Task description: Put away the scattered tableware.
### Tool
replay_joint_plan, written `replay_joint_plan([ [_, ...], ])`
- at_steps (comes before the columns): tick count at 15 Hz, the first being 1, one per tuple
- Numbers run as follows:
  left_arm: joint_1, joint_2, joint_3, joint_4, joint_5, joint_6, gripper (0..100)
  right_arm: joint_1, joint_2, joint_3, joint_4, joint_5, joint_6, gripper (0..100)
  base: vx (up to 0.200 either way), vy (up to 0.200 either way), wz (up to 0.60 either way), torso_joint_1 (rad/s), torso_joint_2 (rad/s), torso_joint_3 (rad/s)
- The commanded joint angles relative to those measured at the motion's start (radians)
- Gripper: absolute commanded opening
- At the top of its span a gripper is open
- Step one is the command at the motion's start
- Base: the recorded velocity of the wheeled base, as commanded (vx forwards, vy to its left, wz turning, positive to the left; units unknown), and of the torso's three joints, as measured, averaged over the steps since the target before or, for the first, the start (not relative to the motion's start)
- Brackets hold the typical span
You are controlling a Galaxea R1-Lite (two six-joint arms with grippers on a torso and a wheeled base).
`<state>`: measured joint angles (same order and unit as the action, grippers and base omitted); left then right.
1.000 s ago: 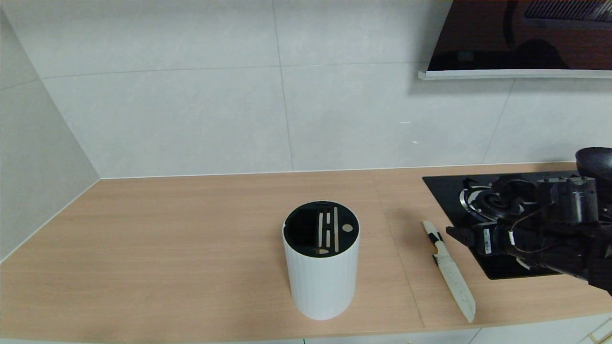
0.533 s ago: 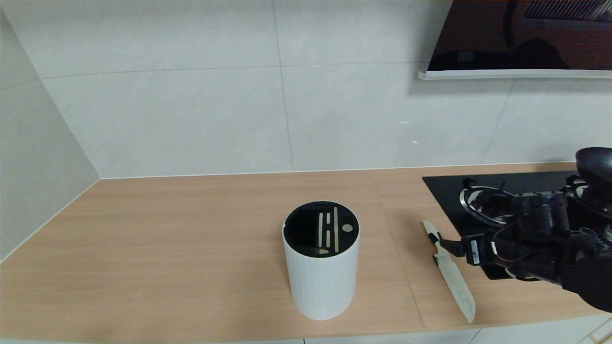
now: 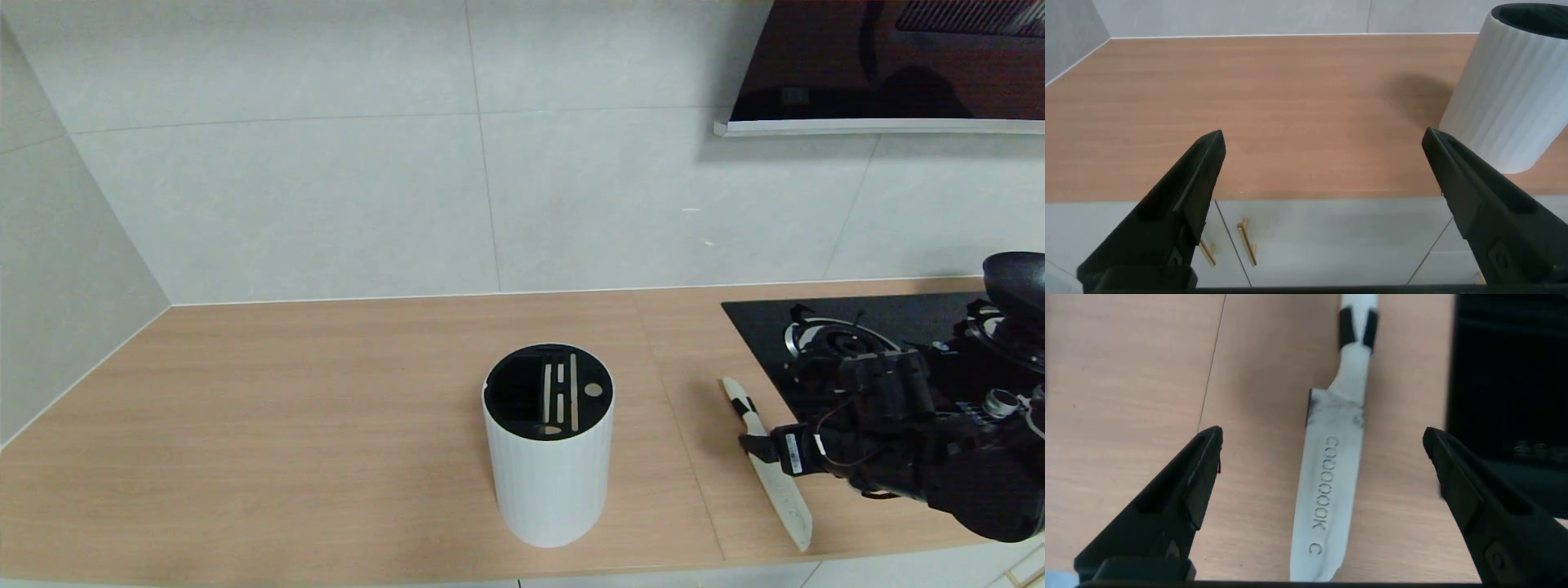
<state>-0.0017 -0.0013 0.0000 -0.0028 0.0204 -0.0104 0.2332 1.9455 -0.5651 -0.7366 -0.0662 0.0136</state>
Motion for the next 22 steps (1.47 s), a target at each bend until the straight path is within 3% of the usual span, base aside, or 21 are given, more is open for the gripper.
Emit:
replay_joint_plan([
  [1, 0.000, 0.001, 0.000, 0.000, 0.001, 0.000, 100, 0.003, 0.039, -0.001, -0.021, 0.000, 0.000, 100, 0.000, 0.000, 0.00, 0.000, 0.00, 0.000],
  [7, 0.000, 0.001, 0.000, 0.000, 0.001, 0.000, 100, 0.003, 0.148, 0.001, -0.153, -0.055, 0.006, 100, 0.000, 0.000, 0.00, 0.000, 0.00, 0.000],
  [12, 0.000, 0.001, 0.000, 0.000, 0.001, 0.000, 100, 0.002, 0.228, -0.004, -0.179, -0.066, 0.008, 100, 0.000, 0.000, 0.00, 0.000, 0.00, 0.000],
  [17, 0.000, 0.001, 0.000, 0.000, 0.001, 0.000, 100, 0.002, 0.331, -0.016, -0.357, -0.110, 0.031, 100, 0.000, 0.000, 0.00, 0.000, 0.00, 0.000],
  [22, 0.000, 0.001, 0.000, 0.000, 0.001, 0.000, 100, 0.002, 0.349, -0.032, -0.363, -0.118, 0.034, 100, 0.000, 0.000, 0.00, 0.000, 0.00, 0.000],
])
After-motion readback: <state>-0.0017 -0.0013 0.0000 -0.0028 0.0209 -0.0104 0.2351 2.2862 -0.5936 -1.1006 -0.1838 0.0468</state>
